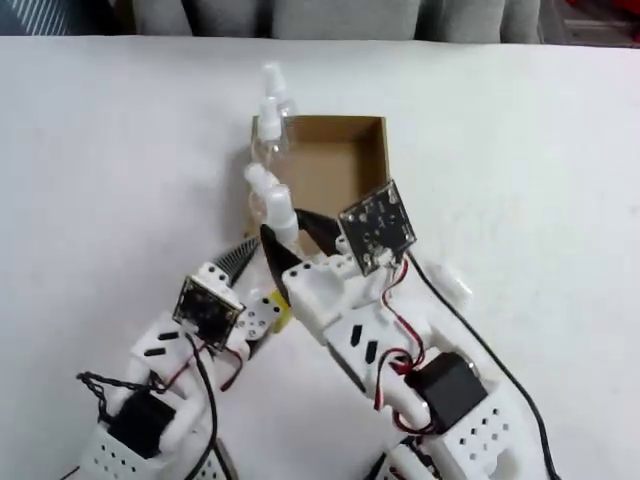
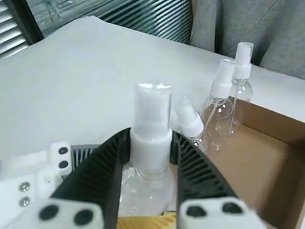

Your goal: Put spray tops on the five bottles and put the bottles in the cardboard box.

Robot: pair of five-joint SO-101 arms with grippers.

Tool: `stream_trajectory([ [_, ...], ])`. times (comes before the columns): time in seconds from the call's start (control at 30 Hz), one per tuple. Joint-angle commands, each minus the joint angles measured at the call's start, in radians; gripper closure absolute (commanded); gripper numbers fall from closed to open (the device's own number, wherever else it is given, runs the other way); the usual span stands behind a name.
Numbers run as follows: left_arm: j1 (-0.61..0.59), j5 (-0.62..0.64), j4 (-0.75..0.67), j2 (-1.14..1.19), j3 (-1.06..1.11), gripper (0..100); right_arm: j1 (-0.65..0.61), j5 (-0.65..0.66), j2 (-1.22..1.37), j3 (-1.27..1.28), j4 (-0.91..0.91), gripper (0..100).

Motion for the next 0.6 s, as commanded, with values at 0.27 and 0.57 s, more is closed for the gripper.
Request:
stream_trajectory([
  [0.27,-0.007,-0.008,-0.037,-0.012,-0.008,98,-0.012,-0.005,-0.071,0.04,-0.001,88.2],
  [0.57,-0.007,-0.009,-0.037,-0.012,0.002,98,-0.01,-0.005,-0.074,-0.035,0.008,71.7],
])
